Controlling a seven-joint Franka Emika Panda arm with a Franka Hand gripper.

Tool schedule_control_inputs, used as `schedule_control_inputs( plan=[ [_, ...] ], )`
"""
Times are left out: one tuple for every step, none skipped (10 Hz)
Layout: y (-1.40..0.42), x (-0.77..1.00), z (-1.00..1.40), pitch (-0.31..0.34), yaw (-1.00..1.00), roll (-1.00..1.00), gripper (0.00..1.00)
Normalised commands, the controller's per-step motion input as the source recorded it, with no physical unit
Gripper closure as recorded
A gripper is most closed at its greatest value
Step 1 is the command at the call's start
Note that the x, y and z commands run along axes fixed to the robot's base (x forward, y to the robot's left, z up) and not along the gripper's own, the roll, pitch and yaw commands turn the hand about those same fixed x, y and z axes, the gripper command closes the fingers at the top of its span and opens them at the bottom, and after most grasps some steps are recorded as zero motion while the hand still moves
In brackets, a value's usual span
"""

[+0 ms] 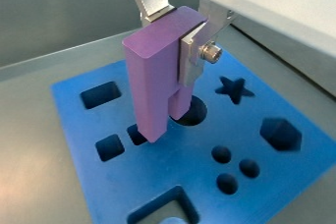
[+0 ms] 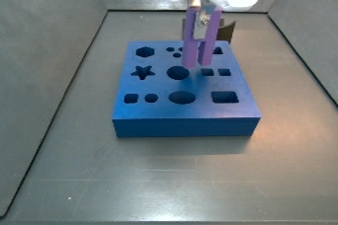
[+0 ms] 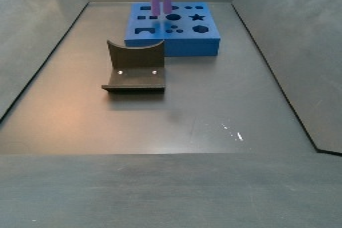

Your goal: Insert the double-square object.

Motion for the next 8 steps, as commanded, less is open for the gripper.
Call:
schedule_control_inputs(
  plan=[
    [-0.06,0.46,0.0,0.0,-0.59,0.06,1.0],
    [0.0,0.01,0.0,0.036,0.0,0.04,1.0],
    [-0.13,0.49,-0.21,0.036,-0.22,0.07,1.0],
    [-0.17,0.75,-0.29,0.076,-0.2,0.19,1.0],
    [-0.15,0.68,-0.19,0.156,-0.17,0.25,1.0],
    [-0.08,0.54,-0.17,0.131,-0.32,0.24,1.0],
    [0.0,0.43,-0.2,0.123,-0.45,0.22,1.0],
    [0.0,0.33,-0.22,0.103,-0.55,0.2,1.0]
  ],
)
